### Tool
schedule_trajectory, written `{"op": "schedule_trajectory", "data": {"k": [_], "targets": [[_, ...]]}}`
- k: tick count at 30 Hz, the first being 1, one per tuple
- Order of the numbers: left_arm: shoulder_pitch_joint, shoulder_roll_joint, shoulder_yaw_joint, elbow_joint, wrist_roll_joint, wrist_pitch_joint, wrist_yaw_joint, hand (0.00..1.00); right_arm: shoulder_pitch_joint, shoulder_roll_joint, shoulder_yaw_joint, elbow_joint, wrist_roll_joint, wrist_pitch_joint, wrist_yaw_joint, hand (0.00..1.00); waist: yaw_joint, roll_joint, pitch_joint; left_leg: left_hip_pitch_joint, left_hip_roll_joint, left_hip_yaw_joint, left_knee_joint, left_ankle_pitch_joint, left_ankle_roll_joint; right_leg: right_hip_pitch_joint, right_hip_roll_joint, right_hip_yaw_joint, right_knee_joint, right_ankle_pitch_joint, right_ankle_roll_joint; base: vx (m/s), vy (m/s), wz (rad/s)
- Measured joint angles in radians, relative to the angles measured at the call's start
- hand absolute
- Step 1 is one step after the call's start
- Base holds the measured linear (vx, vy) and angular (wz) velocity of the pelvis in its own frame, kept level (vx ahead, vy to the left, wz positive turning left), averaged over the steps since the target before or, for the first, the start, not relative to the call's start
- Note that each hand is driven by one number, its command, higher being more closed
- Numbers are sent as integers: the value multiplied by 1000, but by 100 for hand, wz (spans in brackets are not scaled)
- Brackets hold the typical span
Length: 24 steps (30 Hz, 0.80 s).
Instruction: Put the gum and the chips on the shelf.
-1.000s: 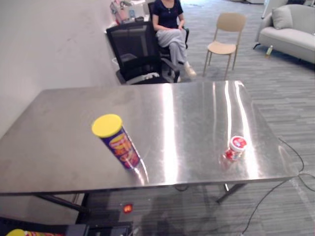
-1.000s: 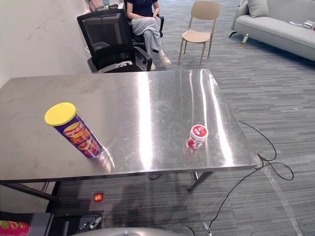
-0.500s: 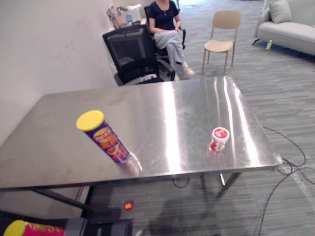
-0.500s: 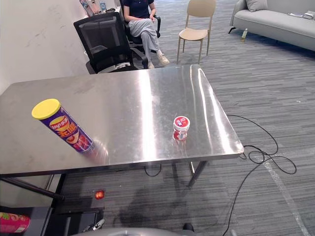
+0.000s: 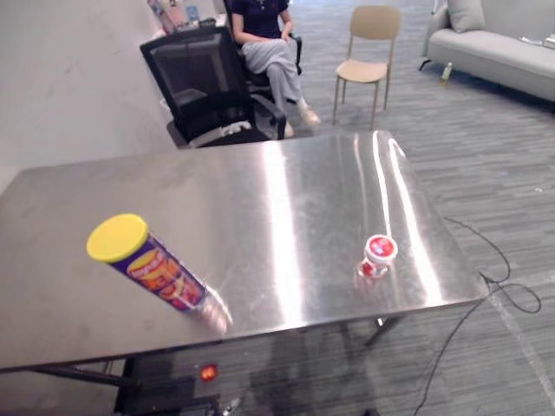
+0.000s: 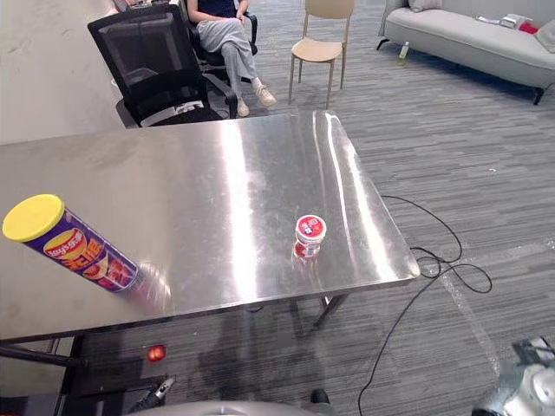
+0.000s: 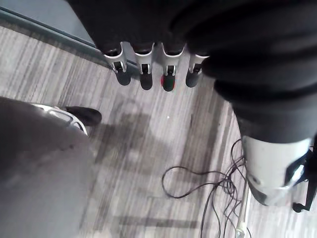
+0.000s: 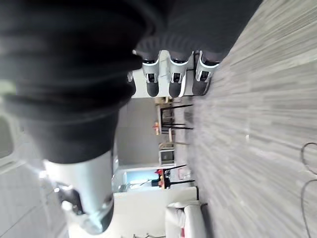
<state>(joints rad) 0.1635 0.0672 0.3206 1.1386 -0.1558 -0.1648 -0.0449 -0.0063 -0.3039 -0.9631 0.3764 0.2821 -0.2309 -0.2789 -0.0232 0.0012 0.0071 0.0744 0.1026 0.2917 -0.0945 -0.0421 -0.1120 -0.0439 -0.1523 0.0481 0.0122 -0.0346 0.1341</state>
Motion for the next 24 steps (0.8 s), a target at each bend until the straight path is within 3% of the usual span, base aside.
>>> {"op": "schedule_trajectory", "data": {"k": [5,8,10,17,24], "targets": [[5,1,-11,-5,0,0,0,0,39,42,199,-226,-93,1,32,0,0,-2,-2,-1,-8,2,0,-7,6,-7,-12,2,5,1,3,-24,-1,-3],[11,10,-23,-8,0,0,-3,0,98,71,347,-407,-174,-1,124,0,3,-8,-5,-22,-7,6,25,-14,4,-23,-10,4,5,1,4,-60,-33,-6],[17,15,-32,-14,0,1,-5,0,120,76,382,-457,-178,-1,188,0,3,-11,-5,-38,-2,4,50,-20,2,-24,-9,2,-1,1,4,-44,-58,0],[39,18,-59,-25,2,0,-23,0,233,3,520,-527,-193,-10,391,0,1,-10,-12,-53,6,-9,68,-20,2,-22,-4,-15,-3,1,4,-32,-30,4],[41,25,-91,-23,4,0,-29,0,258,-6,639,-530,-193,-30,464,0,3,-12,-15,-56,4,-45,64,-12,3,-5,-9,-50,-11,0,4,-9,-6,14]]}}
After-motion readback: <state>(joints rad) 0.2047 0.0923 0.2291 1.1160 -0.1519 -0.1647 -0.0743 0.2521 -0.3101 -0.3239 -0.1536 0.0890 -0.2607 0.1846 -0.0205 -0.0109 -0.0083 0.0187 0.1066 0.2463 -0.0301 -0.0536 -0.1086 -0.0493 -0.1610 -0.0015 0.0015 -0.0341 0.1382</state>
